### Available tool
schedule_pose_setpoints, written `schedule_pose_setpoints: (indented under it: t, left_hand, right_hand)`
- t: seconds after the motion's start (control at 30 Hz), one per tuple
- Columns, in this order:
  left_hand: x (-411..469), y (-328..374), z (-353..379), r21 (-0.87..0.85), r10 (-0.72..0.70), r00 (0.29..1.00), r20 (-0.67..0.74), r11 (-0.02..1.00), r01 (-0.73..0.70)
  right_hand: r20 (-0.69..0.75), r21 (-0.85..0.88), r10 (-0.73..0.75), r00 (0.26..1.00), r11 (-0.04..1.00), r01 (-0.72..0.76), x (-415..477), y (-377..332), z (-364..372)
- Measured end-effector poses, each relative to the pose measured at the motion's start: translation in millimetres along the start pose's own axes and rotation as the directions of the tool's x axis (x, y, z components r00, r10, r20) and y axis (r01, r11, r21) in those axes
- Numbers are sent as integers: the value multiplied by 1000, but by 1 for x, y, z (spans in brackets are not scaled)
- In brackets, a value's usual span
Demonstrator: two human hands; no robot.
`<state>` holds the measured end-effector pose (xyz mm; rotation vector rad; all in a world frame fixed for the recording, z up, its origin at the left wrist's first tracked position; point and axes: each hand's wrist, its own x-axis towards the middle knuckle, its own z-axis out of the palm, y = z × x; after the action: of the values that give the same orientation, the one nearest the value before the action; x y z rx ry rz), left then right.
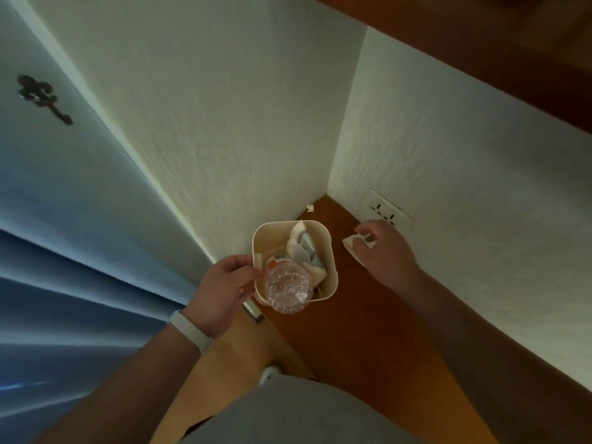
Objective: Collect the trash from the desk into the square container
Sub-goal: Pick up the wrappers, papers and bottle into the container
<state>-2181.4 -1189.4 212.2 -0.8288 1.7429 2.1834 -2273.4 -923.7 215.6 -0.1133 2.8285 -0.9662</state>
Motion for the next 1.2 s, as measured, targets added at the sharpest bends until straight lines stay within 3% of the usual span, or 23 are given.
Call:
schedule_pose_setpoints:
  t: [0.1, 0.17, 0.43, 0.63, 0.9, 1.2]
  left_hand:
    - [4, -2, 4, 10, -1, 1000, 1, 1000, 1]
    - [6, -3, 7, 6, -4, 1000, 3, 1000, 4]
    - [12, -3, 18, 15, 10, 1000, 0, 1000, -10]
    - [11, -3, 20, 23, -1, 999, -33, 1000, 1]
    - [6, -1, 23, 27, 12, 999, -37, 1000, -11]
    - [-1, -1, 16, 26, -5, 999, -41, 1000, 6]
  right_hand:
    - [41, -79, 224, 974, 972, -221, 9, 43, 12]
    - [57, -112, 301, 952, 949, -294, 14, 68, 22]
    - [42, -123, 465, 884, 881, -458, 40, 92, 56]
    - [24, -90, 442, 897, 894, -439, 54, 97, 62]
    - [113, 168, 458, 882, 866, -472, 44, 94, 55]
    - [-80, 265, 159, 984, 955, -132, 12, 20, -8]
